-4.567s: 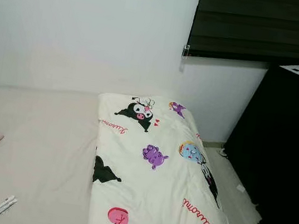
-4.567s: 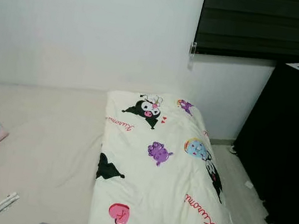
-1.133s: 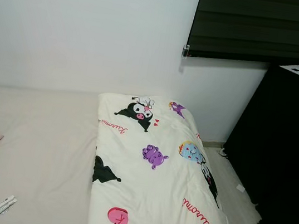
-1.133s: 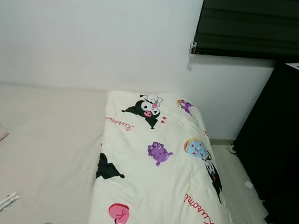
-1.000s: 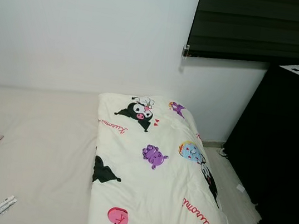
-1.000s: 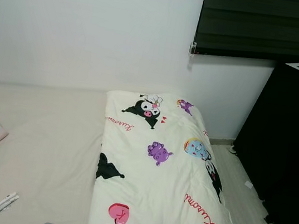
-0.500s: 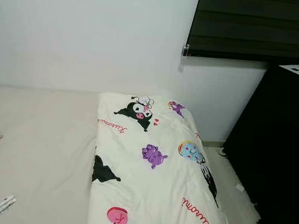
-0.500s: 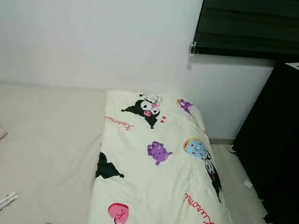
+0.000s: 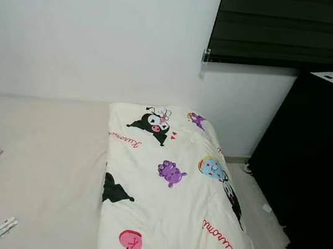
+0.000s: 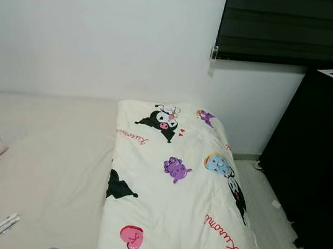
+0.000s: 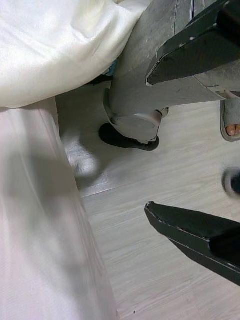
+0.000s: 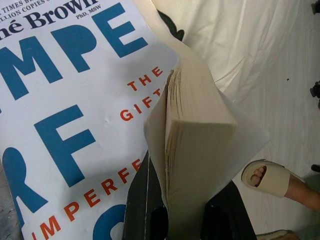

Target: Clean up the room

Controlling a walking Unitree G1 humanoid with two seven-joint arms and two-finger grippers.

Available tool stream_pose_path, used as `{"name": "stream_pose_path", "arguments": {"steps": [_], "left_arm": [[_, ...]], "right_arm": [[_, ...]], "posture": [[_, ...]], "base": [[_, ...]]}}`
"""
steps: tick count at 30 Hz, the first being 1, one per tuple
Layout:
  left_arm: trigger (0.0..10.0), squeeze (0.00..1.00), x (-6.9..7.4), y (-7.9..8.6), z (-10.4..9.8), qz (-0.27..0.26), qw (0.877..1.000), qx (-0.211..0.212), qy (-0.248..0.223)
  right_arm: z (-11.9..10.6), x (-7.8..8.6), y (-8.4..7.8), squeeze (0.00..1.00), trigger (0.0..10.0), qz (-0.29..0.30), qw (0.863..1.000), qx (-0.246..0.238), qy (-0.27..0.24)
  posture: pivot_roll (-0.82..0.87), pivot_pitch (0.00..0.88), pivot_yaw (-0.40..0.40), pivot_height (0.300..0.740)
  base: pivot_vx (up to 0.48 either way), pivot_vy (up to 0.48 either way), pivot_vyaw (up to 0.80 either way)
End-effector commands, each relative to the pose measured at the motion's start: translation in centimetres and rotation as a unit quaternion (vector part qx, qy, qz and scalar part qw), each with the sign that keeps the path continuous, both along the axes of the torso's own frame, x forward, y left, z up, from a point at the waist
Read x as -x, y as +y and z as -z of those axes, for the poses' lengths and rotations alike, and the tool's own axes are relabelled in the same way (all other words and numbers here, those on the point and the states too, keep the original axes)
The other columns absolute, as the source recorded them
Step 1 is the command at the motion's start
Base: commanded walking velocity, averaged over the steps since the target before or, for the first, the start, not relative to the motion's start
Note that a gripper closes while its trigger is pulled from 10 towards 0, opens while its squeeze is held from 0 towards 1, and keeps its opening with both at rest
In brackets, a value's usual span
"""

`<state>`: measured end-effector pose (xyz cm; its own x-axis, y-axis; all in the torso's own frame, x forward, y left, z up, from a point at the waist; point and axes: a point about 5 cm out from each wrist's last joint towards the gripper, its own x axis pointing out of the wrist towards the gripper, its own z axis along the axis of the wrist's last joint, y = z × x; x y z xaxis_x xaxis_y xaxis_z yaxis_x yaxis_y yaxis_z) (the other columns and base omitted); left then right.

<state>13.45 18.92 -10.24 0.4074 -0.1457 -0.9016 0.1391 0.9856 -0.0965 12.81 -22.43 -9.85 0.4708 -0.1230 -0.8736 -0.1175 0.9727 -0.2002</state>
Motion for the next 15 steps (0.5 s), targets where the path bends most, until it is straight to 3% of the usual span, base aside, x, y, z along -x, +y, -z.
{"name": "stream_pose_path", "arguments": {"steps": [1,15], "left_arm": [[10.0,0.0,0.17,-0.23,0.1,0.001,1.0,0.0,0.005],[10.0,0.0,0.15,-0.35,0.11,0.003,1.0,0.002,0.005]], "right_arm": [[0.98,2.31,0.9,0.0,10.0,-0.012,0.998,-0.01,0.058],[1.0,2.2,1.1,0.0,10.0,-0.01,0.998,-0.013,0.057]], "posture": [[-0.06,0.0,-0.035,0.74],[-0.06,0.0,-0.031,0.74]], "base": [[0.0,0.0,0.0],[0.0,0.0,0.0]]}}
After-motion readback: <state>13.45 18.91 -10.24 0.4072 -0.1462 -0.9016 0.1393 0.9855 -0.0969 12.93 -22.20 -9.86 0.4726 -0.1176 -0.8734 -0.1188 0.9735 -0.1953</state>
